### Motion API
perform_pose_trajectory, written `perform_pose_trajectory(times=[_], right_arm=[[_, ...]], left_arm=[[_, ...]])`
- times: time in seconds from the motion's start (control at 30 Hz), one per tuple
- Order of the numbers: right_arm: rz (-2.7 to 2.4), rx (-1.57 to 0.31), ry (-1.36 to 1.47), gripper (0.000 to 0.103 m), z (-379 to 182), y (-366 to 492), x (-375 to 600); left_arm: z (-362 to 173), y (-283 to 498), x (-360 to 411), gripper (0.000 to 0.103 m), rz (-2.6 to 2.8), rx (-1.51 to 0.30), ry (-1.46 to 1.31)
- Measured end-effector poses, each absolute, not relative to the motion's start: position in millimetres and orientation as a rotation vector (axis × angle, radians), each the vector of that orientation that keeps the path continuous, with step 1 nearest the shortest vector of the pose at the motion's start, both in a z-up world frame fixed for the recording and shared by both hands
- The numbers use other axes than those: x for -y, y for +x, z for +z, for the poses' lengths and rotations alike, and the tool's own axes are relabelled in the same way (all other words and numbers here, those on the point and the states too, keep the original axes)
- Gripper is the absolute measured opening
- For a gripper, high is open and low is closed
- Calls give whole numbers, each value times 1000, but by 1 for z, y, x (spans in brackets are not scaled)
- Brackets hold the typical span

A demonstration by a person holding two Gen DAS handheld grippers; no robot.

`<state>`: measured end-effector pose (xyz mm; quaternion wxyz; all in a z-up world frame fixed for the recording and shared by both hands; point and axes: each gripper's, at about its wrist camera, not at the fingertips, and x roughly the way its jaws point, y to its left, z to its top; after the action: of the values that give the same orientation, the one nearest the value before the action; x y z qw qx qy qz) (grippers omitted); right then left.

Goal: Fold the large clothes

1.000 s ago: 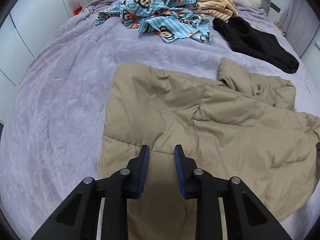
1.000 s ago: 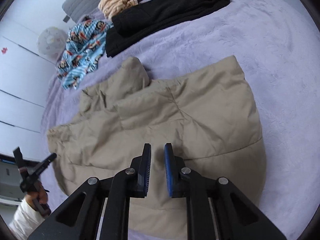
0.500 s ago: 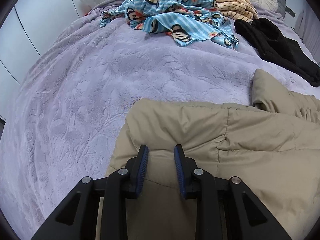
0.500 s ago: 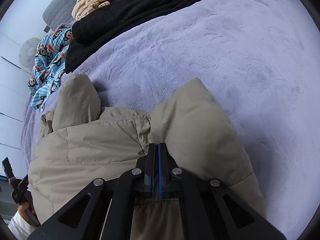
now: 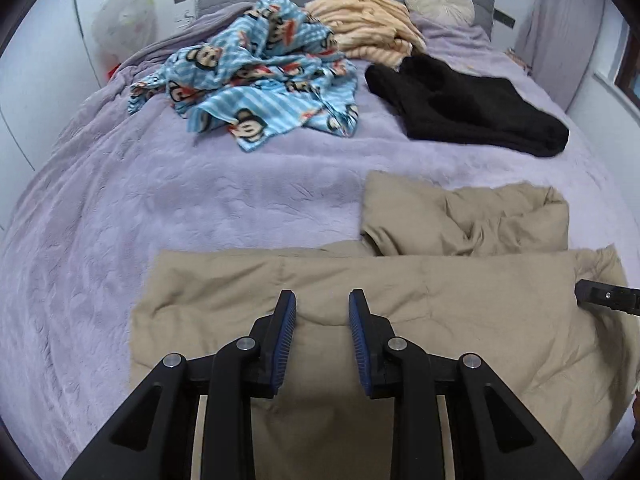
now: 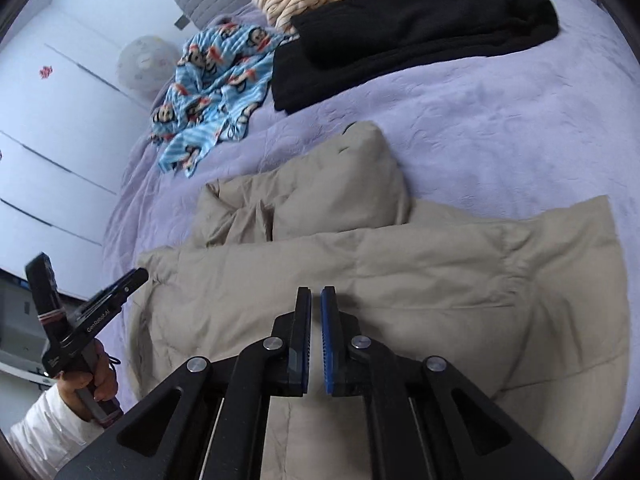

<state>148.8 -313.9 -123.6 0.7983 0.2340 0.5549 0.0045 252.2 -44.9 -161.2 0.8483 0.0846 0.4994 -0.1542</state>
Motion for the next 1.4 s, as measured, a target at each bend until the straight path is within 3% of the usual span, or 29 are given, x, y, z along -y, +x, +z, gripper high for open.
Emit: perform_pose_trajectory(times=[0.17, 0.5, 1.0, 1.03, 1.07, 1.1, 1.13, 1.4], right_arm=[[-25, -1191, 640, 1, -153, 151, 331], [-330, -1127, 714, 5, -124, 115, 418], [-257, -1098, 833, 6, -71, 15, 359], [-251, -1105, 838, 6, -68, 5, 352], [-247, -1114, 844, 6, -67, -4, 346], [-244, -1123, 851, 6, -67, -13, 341], [-241, -1133, 859, 6, -67, -23, 335], [-264, -1190, 900, 6, -82, -85, 310]], left_arm=[[-194, 271, 48, 30, -271, -1115, 108], [-171, 286, -11, 30, -121, -1139, 63], [-142, 163, -31, 30, -217, -1235, 177], [-141, 155, -30, 33, -217, -1236, 179], [-140, 146, -30, 43, -215, -1236, 180], [-138, 138, -32, 83, -210, -1235, 175], [-135, 130, -33, 102, -204, -1220, 164], [-133, 91, -48, 102, -189, -1241, 120]])
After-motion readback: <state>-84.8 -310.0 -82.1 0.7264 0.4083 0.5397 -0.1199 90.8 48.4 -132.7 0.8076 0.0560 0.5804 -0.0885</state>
